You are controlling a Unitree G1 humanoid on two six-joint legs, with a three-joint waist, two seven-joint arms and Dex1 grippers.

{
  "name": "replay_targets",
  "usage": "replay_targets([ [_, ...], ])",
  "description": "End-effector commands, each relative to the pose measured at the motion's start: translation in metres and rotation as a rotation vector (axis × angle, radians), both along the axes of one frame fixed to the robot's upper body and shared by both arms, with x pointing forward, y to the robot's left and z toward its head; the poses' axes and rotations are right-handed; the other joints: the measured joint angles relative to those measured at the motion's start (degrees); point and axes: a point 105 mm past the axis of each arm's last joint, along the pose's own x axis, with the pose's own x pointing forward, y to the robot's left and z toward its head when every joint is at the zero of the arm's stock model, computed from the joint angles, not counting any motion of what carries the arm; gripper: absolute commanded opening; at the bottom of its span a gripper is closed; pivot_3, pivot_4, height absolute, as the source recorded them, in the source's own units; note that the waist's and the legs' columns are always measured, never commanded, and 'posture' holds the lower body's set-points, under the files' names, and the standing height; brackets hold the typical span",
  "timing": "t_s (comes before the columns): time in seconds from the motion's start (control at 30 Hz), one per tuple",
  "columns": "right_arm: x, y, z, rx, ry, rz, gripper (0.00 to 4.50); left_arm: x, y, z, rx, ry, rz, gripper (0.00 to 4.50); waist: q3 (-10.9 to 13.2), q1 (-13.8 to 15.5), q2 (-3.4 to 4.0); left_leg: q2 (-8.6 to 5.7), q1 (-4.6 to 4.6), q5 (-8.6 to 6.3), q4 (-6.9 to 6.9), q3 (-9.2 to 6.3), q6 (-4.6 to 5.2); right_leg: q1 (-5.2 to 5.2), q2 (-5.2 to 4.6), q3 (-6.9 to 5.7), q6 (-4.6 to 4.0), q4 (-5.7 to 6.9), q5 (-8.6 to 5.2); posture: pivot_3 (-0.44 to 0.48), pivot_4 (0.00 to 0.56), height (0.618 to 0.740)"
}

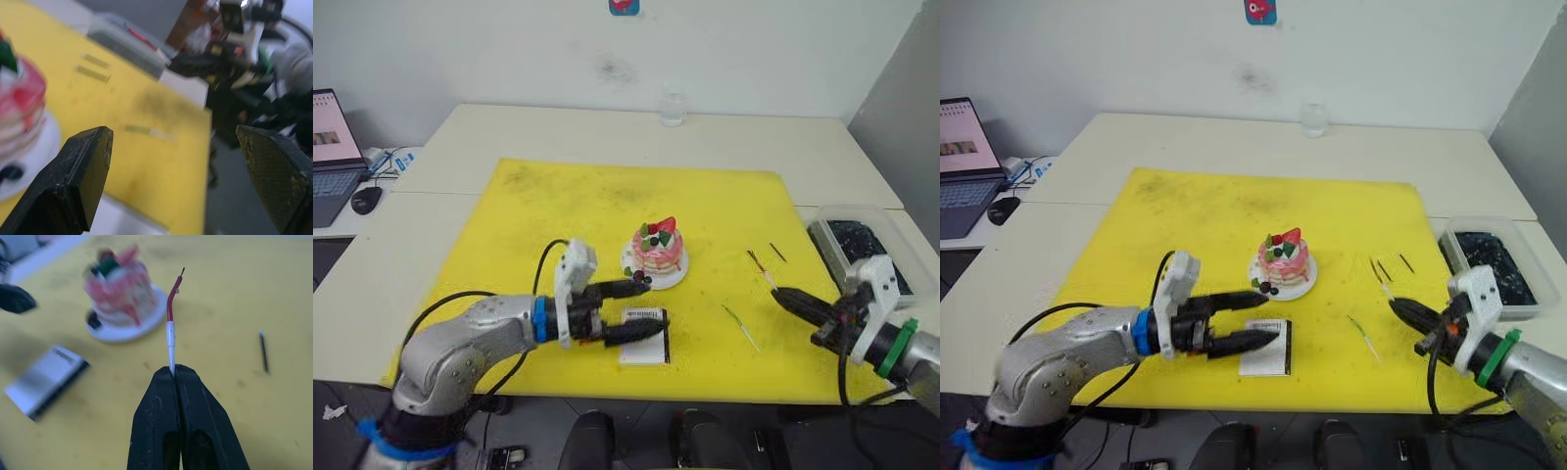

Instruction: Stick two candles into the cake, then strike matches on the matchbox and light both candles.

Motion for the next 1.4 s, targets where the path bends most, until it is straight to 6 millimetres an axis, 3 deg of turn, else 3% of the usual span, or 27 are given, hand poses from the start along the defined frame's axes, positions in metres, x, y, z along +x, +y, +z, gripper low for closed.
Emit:
replay_targets([
  [0.03,-0.003,0.029,0.029,0.148,-0.035,0.119,0.04,-0.002,-0.008,0.027,-0.141,0.045,-0.031,4.5,0.0,-0.1,0.0,-0.04,0.0,0.0,0.0,0.01,0.0,0.0,0.03,0.02,0.0,0.0,0.0,0.0,0.15,0.74],
  [0.17,-0.002,0.054,0.044,0.27,0.002,0.207,0.04,0.0,-0.018,0.041,-0.259,0.106,-0.046,4.5,0.0,-0.1,0.0,-0.07,-0.08,0.0,-0.02,0.0,0.0,0.0,0.15,0.02,0.05,-0.04,-0.03,0.0,0.15,0.74],
  [0.3,-0.002,0.063,0.049,0.327,0.039,0.239,0.04,0.006,-0.023,0.05,-0.355,0.161,-0.025,4.5,0.0,-0.1,0.0,-0.07,-0.18,0.0,-0.01,-0.01,0.0,-0.04,0.13,0.02,0.11,-0.08,-0.07,0.0,0.15,0.74],
  [0.67,0.0,0.073,0.051,0.348,0.074,0.281,0.04,0.017,-0.026,0.055,-0.471,0.279,0.005,4.5,0.0,0.0,0.0,-0.11,-0.13,0.01,0.01,0.0,0.01,-0.03,0.15,0.02,0.12,-0.03,-0.06,0.0,0.15,0.74],
  [1.0,0.001,0.073,0.052,0.346,0.072,0.284,0.04,0.014,-0.031,0.051,-0.448,0.295,-0.032,4.5,0.0,0.1,0.0,-0.12,-0.15,0.01,0.01,0.01,0.01,-0.03,0.16,0.02,0.12,-0.06,-0.06,0.0,0.15,0.74],
  [1.1,0.001,0.073,0.052,0.344,0.072,0.284,0.0,0.014,-0.031,0.051,-0.456,0.298,-0.033,3.9,0.0,0.1,0.0,-0.11,-0.15,0.01,0.01,0.01,0.01,-0.04,0.16,0.02,0.12,-0.06,-0.06,0.0,0.15,0.74],
  [1.4,-0.001,0.072,0.051,0.34,0.073,0.288,0.0,0.016,-0.033,0.047,-0.448,0.302,-0.032,0.94,0.0,0.1,-0.01,-0.11,-0.15,0.01,0.01,0.01,0.01,-0.04,0.15,0.03,0.11,-0.06,-0.06,0.0,0.15,0.74],
])
